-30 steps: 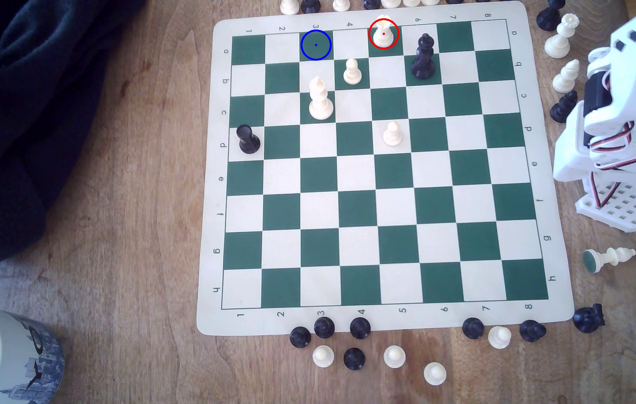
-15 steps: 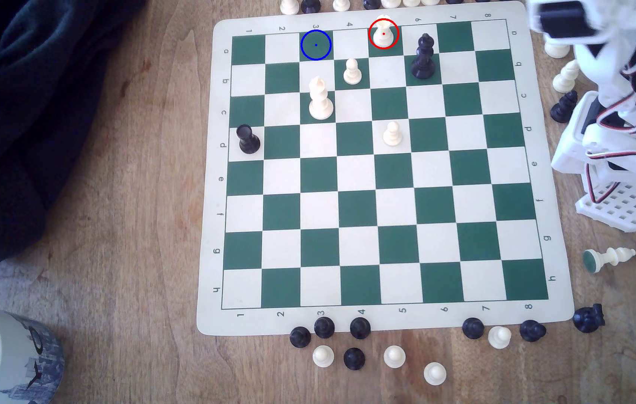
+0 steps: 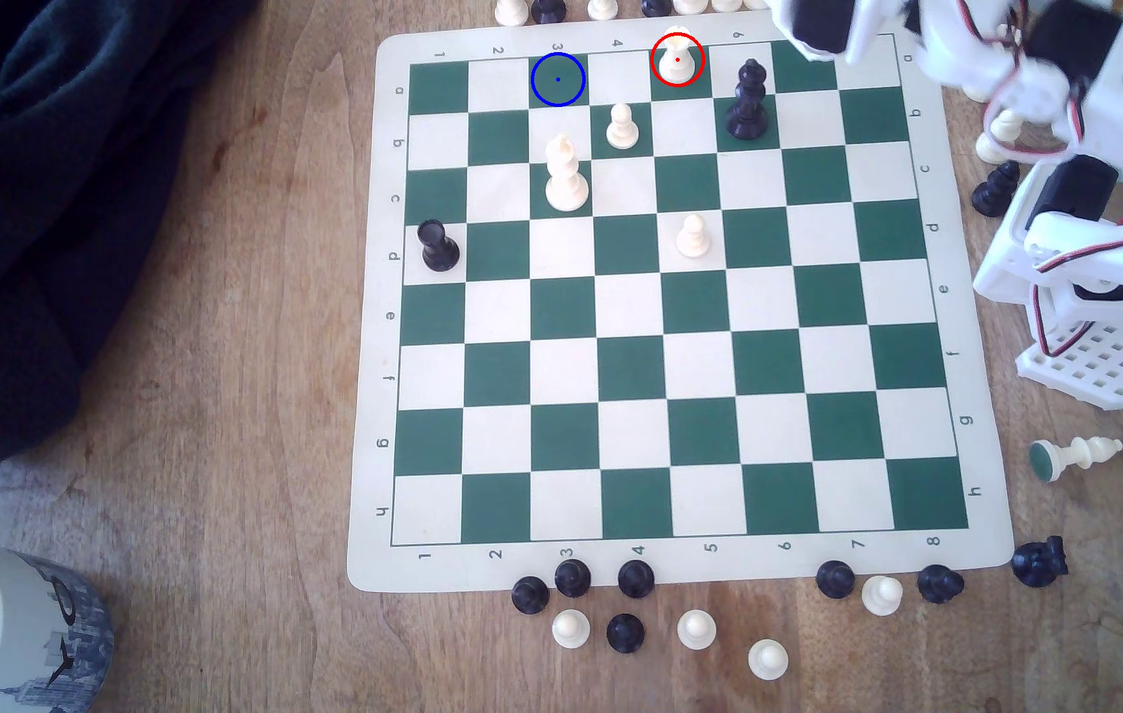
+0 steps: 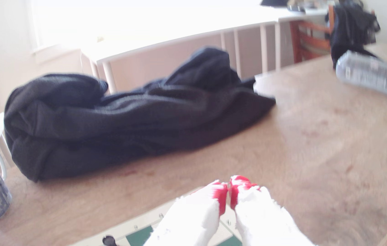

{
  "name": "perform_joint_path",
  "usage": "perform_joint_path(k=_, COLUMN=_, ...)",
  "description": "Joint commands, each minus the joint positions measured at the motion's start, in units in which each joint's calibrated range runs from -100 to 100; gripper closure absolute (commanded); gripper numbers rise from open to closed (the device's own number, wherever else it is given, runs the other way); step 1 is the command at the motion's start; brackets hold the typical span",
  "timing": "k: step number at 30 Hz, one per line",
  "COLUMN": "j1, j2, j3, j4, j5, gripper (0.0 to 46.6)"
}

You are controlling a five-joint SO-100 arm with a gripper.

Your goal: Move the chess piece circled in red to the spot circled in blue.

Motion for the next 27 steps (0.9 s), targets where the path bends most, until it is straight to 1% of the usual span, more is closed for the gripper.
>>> perform_joint_path(k=1, j1=2.3, j2=10.9, j3=-20.3, j4=17.3, j5=-2.9, gripper=46.4)
perform_joint_path(k=2, j1=2.8, j2=13.7, j3=-23.6, j4=20.8, j5=-3.0, gripper=46.4)
perform_joint_path(k=3, j1=3.6, j2=18.5, j3=-29.8, j4=26.2, j5=-3.9, gripper=46.4)
perform_joint_path(k=4, j1=3.9, j2=21.0, j3=-32.9, j4=28.9, j5=-4.1, gripper=46.4)
perform_joint_path(k=7, j1=4.5, j2=26.7, j3=-39.3, j4=34.4, j5=-4.4, gripper=46.4)
perform_joint_path(k=8, j1=4.8, j2=31.4, j3=-43.9, j4=38.5, j5=-4.8, gripper=46.4)
perform_joint_path(k=10, j1=5.1, j2=34.5, j3=-46.7, j4=40.7, j5=-5.5, gripper=44.9)
perform_joint_path(k=11, j1=5.2, j2=35.7, j3=-47.5, j4=41.3, j5=-5.5, gripper=44.2)
perform_joint_path(k=12, j1=5.6, j2=37.8, j3=-47.9, j4=41.6, j5=-5.5, gripper=41.3)
perform_joint_path(k=14, j1=5.8, j2=40.0, j3=-48.0, j4=41.6, j5=-5.3, gripper=39.3)
perform_joint_path(k=16, j1=6.1, j2=42.0, j3=-48.0, j4=41.3, j5=-5.1, gripper=38.2)
perform_joint_path(k=18, j1=6.9, j2=45.1, j3=-48.0, j4=39.3, j5=-4.6, gripper=35.3)
perform_joint_path(k=20, j1=7.0, j2=46.8, j3=-48.0, j4=38.6, j5=-4.2, gripper=34.5)
perform_joint_path(k=27, j1=7.0, j2=53.7, j3=-49.5, j4=36.6, j5=-4.1, gripper=33.3)
